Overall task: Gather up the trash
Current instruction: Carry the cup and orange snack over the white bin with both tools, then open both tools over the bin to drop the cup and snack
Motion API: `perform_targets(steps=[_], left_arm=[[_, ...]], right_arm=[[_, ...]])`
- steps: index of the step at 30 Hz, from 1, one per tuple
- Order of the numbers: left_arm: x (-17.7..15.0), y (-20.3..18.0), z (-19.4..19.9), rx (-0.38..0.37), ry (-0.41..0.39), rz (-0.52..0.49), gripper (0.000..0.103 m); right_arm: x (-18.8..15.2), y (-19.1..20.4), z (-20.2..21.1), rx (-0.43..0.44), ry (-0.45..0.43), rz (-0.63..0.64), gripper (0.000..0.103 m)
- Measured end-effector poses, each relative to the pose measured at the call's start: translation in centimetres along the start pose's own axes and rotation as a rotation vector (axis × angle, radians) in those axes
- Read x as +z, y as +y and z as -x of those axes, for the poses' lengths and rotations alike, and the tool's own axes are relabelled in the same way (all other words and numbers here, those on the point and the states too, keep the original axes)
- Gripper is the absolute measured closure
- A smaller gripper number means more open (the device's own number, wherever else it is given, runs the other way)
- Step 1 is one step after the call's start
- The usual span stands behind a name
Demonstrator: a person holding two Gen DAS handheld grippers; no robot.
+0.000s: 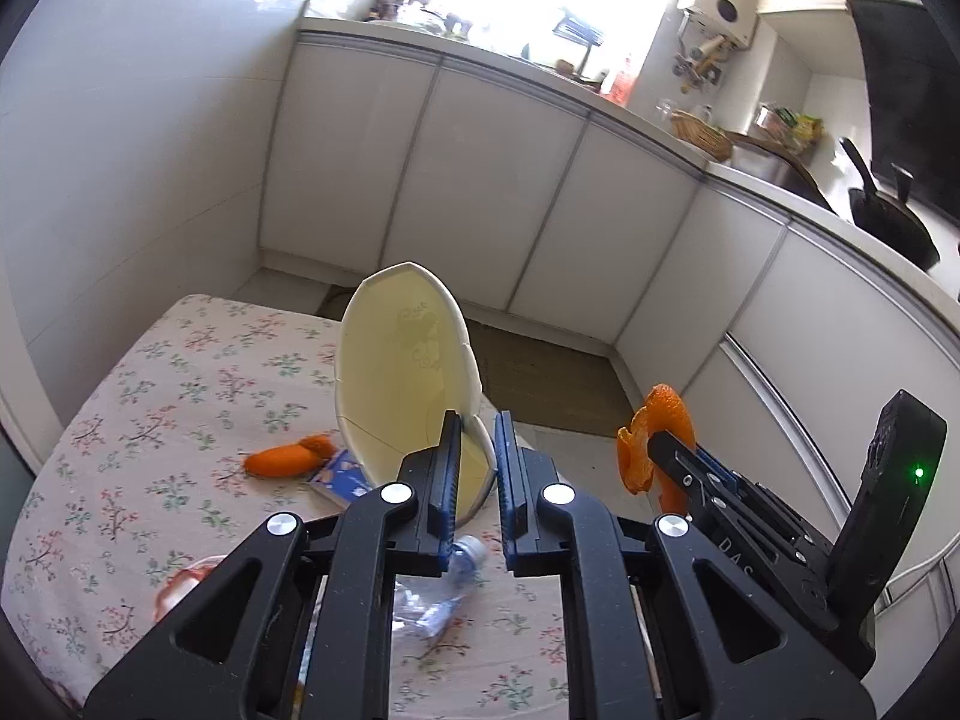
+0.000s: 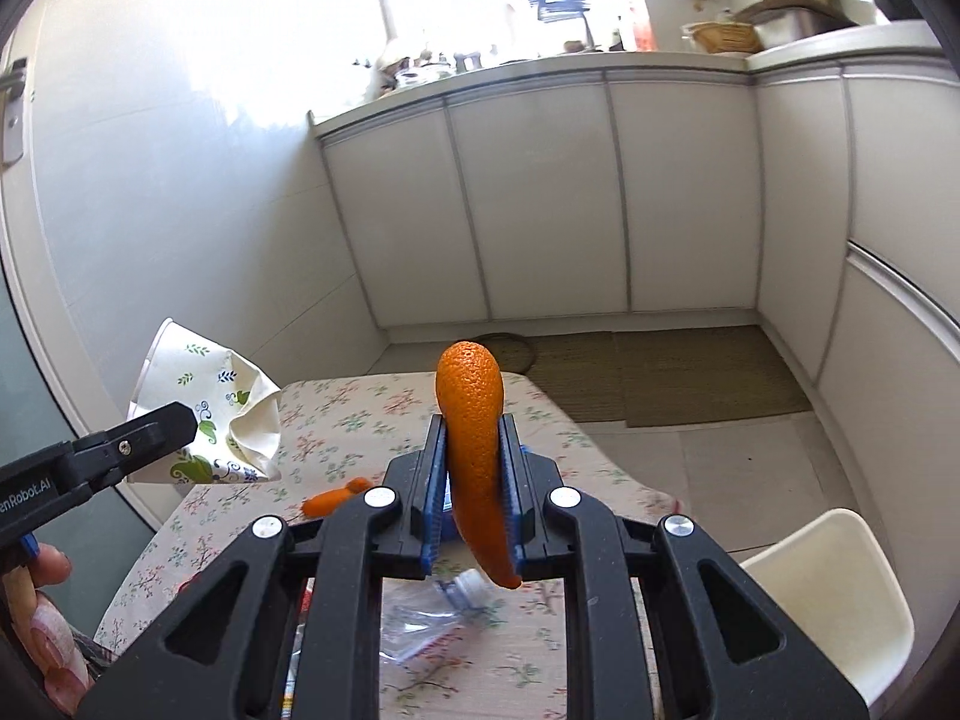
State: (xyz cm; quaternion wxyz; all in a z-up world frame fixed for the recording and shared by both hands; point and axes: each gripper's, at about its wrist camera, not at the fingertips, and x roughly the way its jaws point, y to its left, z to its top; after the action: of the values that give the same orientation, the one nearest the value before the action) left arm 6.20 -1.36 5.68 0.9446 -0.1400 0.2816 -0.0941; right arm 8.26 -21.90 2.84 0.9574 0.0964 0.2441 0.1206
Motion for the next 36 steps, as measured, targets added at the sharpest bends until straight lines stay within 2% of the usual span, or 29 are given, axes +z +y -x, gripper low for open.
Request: perform_targets(steps=[5,8,13,17,19,20,21,22,27,31,36], left_arm=[[-0.3,-3.7,-1.7,-0.043,0.026,-0.051,0.092],[-0.9,-5.6,-2.5,-0.065,0.047,-0.08,0.092],[-2.0,-9.3,-4.2,-0.112,0.086,-0.134,0.092],[-3.0,-12.1,-5.7,-0.167,0.129,-0.159,0.092],[-3.5,-13.5,-6.4,-0.197,0.153,-0.172,0.092],[-3.8,-14.2,-6.7,-0.208,0.162,-0.182,0.092],[-4.1,-14.9,-6.9,-0.217,0.169,-0.193,0.092],[-4.5,-15.9,-7.2,-0.228,0.179,-0.208,0.092],[-5.7,-19.1,-8.4,-0.275,0.218,-0.258,0.092],[-6.4,-20.9,-9.1,-0.311,0.25,-0.277,0.091],[-7.3,-22.9,-10.1,-0.345,0.286,-0.291,0.091]], right_arm=[[-0.1,-4.5,1.8,-0.078,-0.03,-0.051,0.086],[-0.5,-6.9,2.8,-0.171,-0.048,-0.065,0.086],[-1.4,-12.5,4.3,-0.267,-0.014,-0.176,0.086],[-1.7,-15.2,5.9,-0.337,-0.014,-0.216,0.082],[-1.9,-16.8,6.8,-0.372,-0.019,-0.246,0.072],[-1.8,-17.5,7.3,-0.389,-0.028,-0.267,0.064],[-1.9,-17.7,7.8,-0.403,-0.037,-0.282,0.051],[-1.9,-18.2,8.4,-0.422,-0.055,-0.302,0.045],[-1.7,-19.3,10.1,-0.496,-0.116,-0.344,0.027],[-1.8,-20.6,11.2,-0.598,-0.154,-0.367,0.021],[-1.9,-22.2,11.9,-0.672,-0.155,-0.395,0.02]])
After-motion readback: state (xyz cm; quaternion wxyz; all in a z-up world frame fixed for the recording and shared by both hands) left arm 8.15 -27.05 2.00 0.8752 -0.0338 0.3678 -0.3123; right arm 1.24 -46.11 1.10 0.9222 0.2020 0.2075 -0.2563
